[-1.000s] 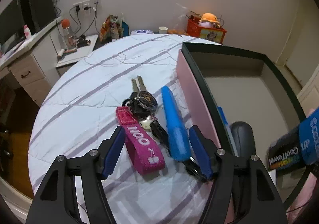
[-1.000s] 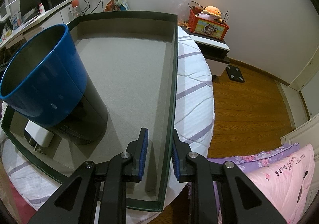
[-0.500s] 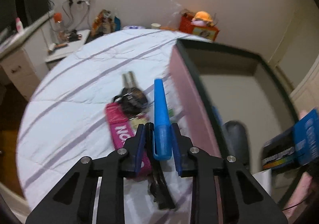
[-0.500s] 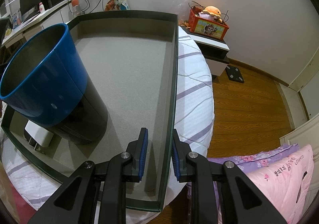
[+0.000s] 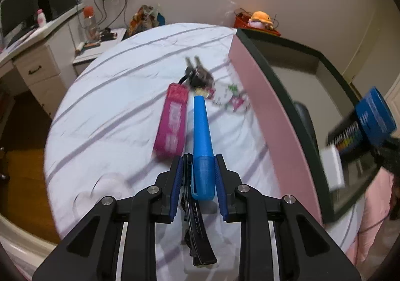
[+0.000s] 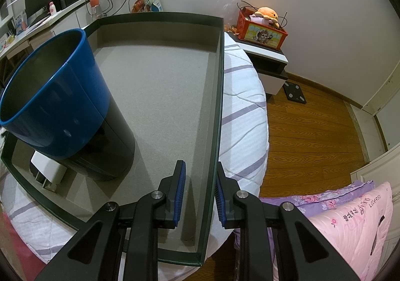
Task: Organize rigid objects
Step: 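Lift the blue object and carry it into the tray box with the left tool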
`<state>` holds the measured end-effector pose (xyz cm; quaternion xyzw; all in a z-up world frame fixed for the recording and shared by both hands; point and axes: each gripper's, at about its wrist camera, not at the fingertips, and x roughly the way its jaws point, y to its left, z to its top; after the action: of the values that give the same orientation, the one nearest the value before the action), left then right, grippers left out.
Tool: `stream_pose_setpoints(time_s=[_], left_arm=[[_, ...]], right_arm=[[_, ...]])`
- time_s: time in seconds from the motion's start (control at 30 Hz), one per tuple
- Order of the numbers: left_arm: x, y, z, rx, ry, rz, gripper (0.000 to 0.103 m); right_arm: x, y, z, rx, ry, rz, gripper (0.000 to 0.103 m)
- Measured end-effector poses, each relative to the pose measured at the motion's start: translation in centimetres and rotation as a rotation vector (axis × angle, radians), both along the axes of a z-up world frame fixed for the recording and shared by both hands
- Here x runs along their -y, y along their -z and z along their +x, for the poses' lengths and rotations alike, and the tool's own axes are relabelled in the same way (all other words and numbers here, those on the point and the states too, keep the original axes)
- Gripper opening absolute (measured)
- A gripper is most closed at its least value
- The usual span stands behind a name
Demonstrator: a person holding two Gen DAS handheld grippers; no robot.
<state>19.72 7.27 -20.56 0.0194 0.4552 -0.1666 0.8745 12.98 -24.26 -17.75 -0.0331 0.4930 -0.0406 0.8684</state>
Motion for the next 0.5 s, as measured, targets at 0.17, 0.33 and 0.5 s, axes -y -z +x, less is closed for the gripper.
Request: stream_pose_setpoints(time_s=[0.17, 0.33, 0.5], left_arm=[[-0.5, 0.1, -0.2, -0.009, -0.010, 0.008, 0.030], [0.8, 0.0, 1.6, -0.007, -0.013, 0.054, 0.039], [1.9, 1.0, 3.3, -0.042, -0.007, 0.097, 0.040]], right_arm=[[0.0, 0.0, 0.0, 0.000, -0.001, 0.001, 0.023], [0.0, 0.0, 0.0, 0.000, 0.000, 0.001, 0.023], [0.0, 0.0, 0.0, 0.000, 0.000, 0.001, 0.023]])
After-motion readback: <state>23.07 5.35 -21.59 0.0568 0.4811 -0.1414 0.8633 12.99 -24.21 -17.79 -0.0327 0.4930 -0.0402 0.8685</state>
